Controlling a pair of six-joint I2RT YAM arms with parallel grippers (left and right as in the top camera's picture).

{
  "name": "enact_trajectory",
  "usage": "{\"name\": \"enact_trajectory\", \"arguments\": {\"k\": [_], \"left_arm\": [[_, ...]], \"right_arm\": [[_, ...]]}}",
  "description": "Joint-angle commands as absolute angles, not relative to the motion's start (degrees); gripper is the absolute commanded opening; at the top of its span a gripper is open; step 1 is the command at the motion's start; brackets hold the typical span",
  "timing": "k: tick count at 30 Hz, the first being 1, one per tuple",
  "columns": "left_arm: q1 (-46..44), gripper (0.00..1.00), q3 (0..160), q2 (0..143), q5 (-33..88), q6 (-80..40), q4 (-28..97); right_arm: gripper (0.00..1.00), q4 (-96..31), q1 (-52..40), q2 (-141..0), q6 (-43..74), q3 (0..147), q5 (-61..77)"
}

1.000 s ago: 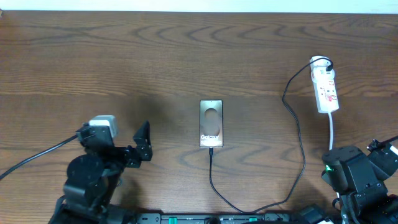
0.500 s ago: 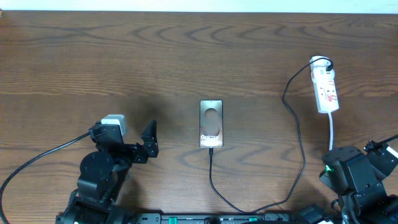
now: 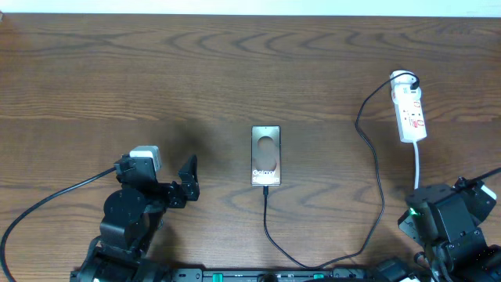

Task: Plug charger to phone and switch on socket
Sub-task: 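Move the right gripper to the power strip's switch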

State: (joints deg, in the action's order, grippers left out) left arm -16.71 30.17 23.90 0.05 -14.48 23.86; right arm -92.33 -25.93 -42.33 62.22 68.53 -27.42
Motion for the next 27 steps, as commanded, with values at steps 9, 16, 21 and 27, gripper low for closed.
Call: {"name": "enact_trajectory", "arguments": {"k": [9, 16, 21, 27], "left_arm": [[-16.78, 0.98, 30.17, 24.16, -0.62, -13.34, 26.39], [-16.78, 0.98, 30.17, 24.18, -0.62, -13.34, 28.93], [-16.78, 0.98, 30.17, 24.18, -0.62, -13.34, 31.29], [-16.78, 0.98, 30.17, 24.18, -0.62, -13.34, 31.53]], "right_arm": [[0.01, -87.59, -24.86, -46.5, 67.35, 68.1, -33.06], [0.01, -85.27, -18.52, -55.4, 70.61, 68.1, -31.48], [0.01, -80.4, -12.05, -62.37, 65.34, 68.14, -27.75], [0.01, -77.97, -2.74, -68.4, 61.49, 68.27, -24.88]]}}
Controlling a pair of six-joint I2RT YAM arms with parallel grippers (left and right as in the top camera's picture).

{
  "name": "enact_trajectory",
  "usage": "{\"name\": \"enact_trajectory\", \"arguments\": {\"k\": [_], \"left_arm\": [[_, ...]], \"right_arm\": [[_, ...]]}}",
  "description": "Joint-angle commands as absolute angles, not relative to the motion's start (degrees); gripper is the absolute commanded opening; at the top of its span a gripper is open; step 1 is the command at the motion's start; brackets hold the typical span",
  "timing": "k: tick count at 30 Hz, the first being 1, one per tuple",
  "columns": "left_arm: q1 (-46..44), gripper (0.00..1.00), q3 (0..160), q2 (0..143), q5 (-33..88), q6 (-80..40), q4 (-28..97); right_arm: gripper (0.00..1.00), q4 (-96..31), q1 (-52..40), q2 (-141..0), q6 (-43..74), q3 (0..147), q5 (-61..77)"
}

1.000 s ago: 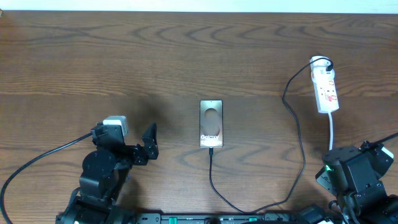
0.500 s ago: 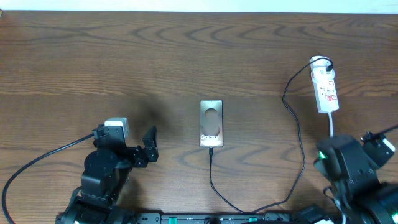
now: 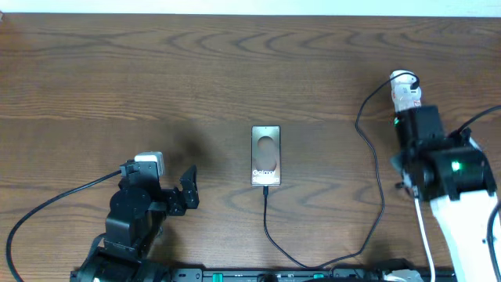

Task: Plug charger to phone and switch on socket
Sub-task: 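Move the right gripper to the power strip's switch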

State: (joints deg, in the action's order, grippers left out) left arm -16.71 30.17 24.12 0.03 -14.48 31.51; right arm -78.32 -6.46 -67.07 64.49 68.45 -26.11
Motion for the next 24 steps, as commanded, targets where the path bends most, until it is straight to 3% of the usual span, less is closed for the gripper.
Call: {"name": "enact_trajectory", "arguments": {"k": [1, 6, 13, 24], "left_arm": [[-16.78, 0.98, 30.17, 24.18, -0.62, -13.32, 31.53], [-16.78, 0.98, 30.17, 24.18, -0.62, -13.34, 31.53], [-16.78, 0.98, 30.17, 24.18, -0.62, -13.34, 31.55], [-16.78, 0.98, 30.17, 24.18, -0.62, -13.34, 32.84]], "right_arm": [[0.01, -76.69, -0.27, -69.17, 59.16, 68.27, -23.97], [0.01, -69.43, 9.58, -71.96, 46.17, 68.27, -12.88], [0.01, -65.04, 19.09, -78.87, 38.39, 68.71, -3.22], [0.01, -66.74, 22.31, -94.76, 36.16, 81.67, 0.82]]}}
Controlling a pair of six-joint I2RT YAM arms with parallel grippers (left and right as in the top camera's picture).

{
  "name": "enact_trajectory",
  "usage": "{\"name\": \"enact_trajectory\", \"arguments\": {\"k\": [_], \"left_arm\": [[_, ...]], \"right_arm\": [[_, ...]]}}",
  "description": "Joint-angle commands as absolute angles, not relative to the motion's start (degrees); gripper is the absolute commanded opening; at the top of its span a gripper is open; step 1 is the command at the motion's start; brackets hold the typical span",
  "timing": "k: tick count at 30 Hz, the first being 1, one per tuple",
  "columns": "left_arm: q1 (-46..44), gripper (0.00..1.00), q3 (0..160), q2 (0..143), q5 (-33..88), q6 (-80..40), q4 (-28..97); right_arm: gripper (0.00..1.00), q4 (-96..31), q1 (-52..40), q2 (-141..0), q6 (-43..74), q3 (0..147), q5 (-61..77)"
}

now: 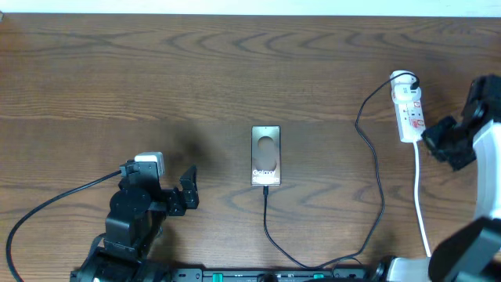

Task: Plug charger to phone and switch on socket
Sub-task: 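Move the right gripper to the power strip's switch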

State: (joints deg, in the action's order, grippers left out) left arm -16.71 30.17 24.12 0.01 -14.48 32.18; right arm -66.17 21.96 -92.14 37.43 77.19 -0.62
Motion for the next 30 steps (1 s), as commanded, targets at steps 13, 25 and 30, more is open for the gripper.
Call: {"name": "enact_trajectory", "arguments": {"k": [13, 25, 30], "left_arm": [[-16.78, 0.98, 30.17, 24.18, -0.62, -13.34, 45.6], [-16.78, 0.98, 30.17, 24.18, -0.62, -13.34, 48.18], [-16.78, 0.98, 30.17, 24.18, -0.62, -13.34, 48.18]], "right_arm": [[0.01, -65.58, 24.49, -111.72, 42.83, 94.19, 1.93], [0.01, -57.28, 25.65, -116.71, 46.74, 94.21, 8.58], [0.01, -54.52, 25.61, -116.88, 48.14, 94.3, 8.58]]}}
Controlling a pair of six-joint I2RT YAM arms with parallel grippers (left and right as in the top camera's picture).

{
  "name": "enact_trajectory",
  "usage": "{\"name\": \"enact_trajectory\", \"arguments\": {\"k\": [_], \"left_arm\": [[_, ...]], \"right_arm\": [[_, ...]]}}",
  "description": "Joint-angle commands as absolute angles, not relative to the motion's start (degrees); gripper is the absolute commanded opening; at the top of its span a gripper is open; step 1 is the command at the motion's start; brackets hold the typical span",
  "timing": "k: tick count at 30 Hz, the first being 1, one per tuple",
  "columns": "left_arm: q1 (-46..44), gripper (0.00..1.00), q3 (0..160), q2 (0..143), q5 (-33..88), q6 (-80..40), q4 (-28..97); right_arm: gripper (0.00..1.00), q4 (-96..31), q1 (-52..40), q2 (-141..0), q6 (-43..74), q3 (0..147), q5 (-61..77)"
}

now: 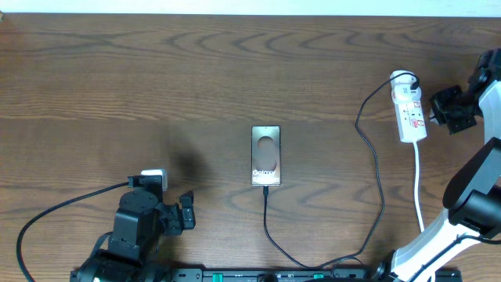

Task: Plug charger to phone and switch on socket
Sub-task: 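Move the right gripper to the power strip's switch, then press the power strip switch down with the right gripper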

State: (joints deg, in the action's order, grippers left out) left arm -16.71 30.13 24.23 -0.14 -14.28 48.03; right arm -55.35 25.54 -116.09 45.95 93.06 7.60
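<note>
The phone (266,154) lies flat mid-table with the black charger cable (265,211) plugged into its near end. The cable loops right and up to the plug (406,78) in the white socket strip (411,116) at the far right. My right gripper (435,106) hovers just right of the strip, level with its middle, fingers together and holding nothing. My left gripper (185,211) is drawn back near the front left edge, open and empty, far from the phone.
The strip's white lead (420,188) runs down towards the front edge beside my right arm (477,188). A black cable (55,211) trails from the left arm to the left edge. Bare wooden tabletop (156,70) fills the back.
My right gripper has moved up and slightly right along the strip's right side, from beside its near end to beside its middle. My left gripper has drawn back towards the front edge.
The charger was in the phone at the oldest moment, with my right arm folded at the front right corner. Then my right gripper stood over the socket strip. After that it was off the strip's near right end, and now sits beside its middle. My left arm kept retreating.
</note>
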Motion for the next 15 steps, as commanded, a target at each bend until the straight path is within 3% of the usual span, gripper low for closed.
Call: {"name": "enact_trajectory", "arguments": {"k": [1, 15], "left_arm": [[-16.78, 0.98, 30.17, 24.18, -0.64, -13.34, 48.18], [-16.78, 0.98, 30.17, 24.18, -0.62, -13.34, 48.21]], "right_arm": [[0.01, -54.0, 25.56, -116.92, 48.47, 94.3, 8.58], [0.01, -48.71, 23.53, -117.8, 52.12, 94.39, 9.56]]}}
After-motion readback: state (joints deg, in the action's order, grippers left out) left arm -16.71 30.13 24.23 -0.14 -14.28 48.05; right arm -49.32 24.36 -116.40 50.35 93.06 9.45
